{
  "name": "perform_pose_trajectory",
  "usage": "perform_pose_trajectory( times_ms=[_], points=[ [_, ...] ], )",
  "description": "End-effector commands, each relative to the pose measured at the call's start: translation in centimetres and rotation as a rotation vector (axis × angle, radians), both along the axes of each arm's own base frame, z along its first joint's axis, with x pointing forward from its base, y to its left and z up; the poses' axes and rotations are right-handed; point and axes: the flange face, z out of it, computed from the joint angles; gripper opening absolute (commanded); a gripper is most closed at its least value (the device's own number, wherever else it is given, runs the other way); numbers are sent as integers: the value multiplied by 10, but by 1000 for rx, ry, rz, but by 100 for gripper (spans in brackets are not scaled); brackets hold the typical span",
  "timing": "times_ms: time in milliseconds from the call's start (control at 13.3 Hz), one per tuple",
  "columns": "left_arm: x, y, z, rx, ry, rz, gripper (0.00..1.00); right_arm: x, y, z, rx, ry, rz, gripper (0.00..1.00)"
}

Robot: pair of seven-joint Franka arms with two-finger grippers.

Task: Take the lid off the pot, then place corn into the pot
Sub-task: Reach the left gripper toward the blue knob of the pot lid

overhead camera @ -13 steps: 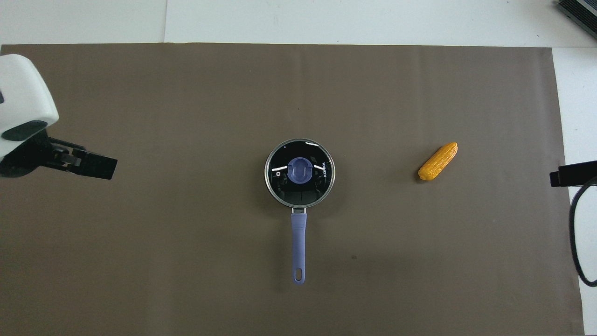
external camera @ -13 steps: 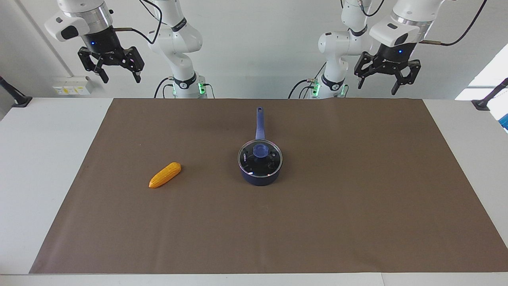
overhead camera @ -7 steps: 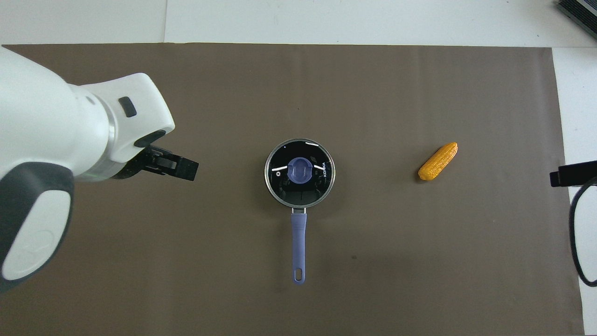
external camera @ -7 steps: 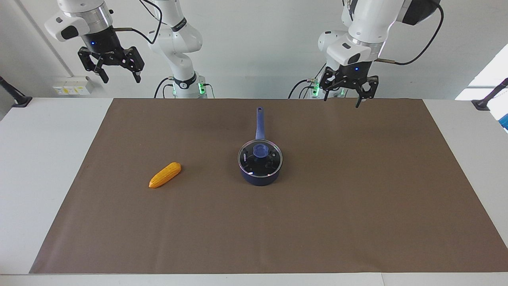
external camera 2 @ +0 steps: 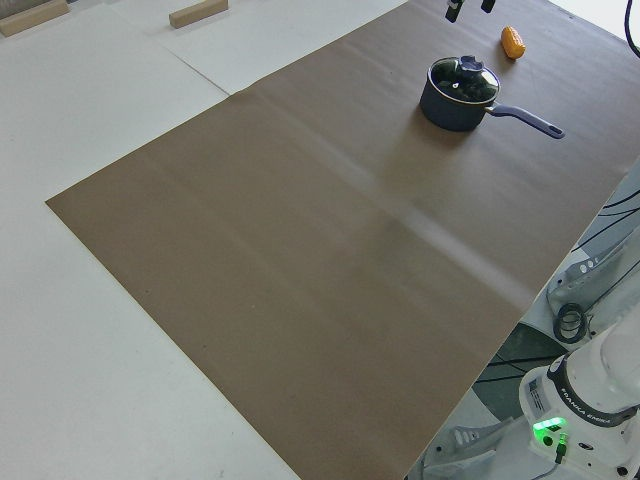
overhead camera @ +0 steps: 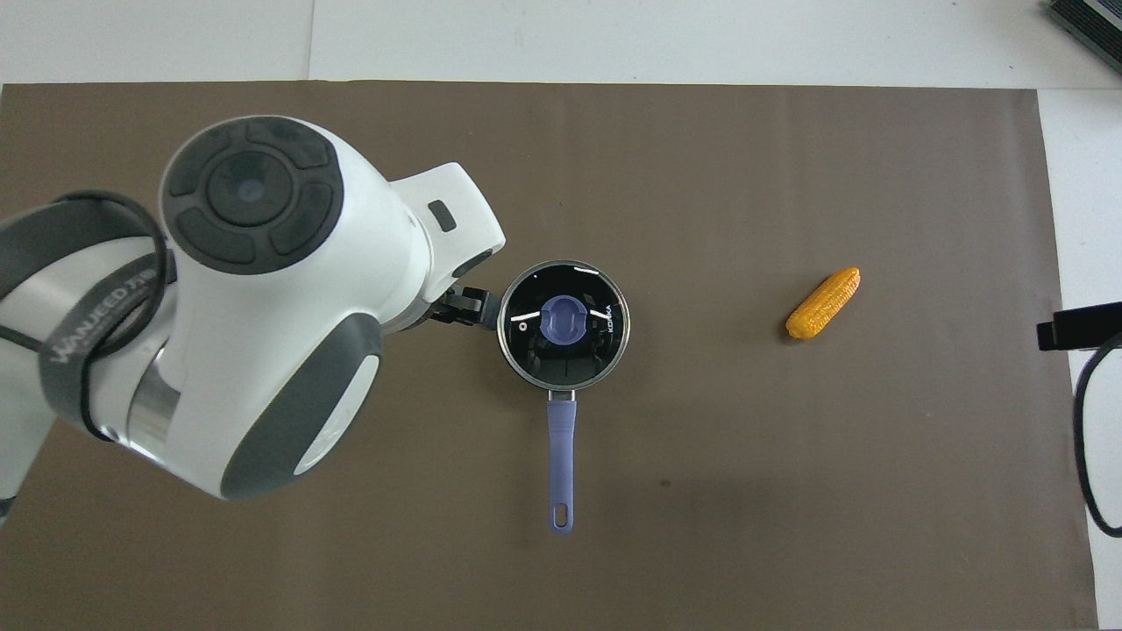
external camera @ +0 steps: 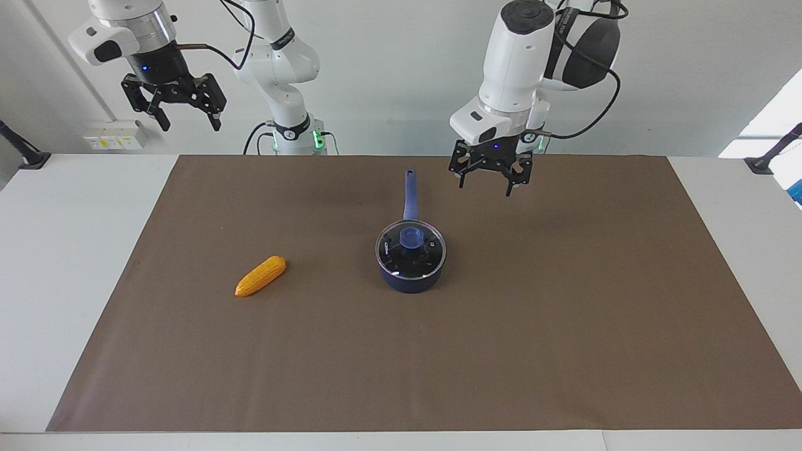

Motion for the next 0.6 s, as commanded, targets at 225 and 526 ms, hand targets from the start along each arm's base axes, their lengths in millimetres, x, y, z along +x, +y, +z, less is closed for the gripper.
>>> perform_pose_trajectory(
  times_ms=[225, 526],
  points=[
    [2, -65, -61, 17, -60, 93, 100, 8, 21, -37, 2, -19, -77, 100],
    [-5, -106, -101, -11, -54, 156, 100, 29, 27, -104, 6, -47, -155, 100]
  ],
)
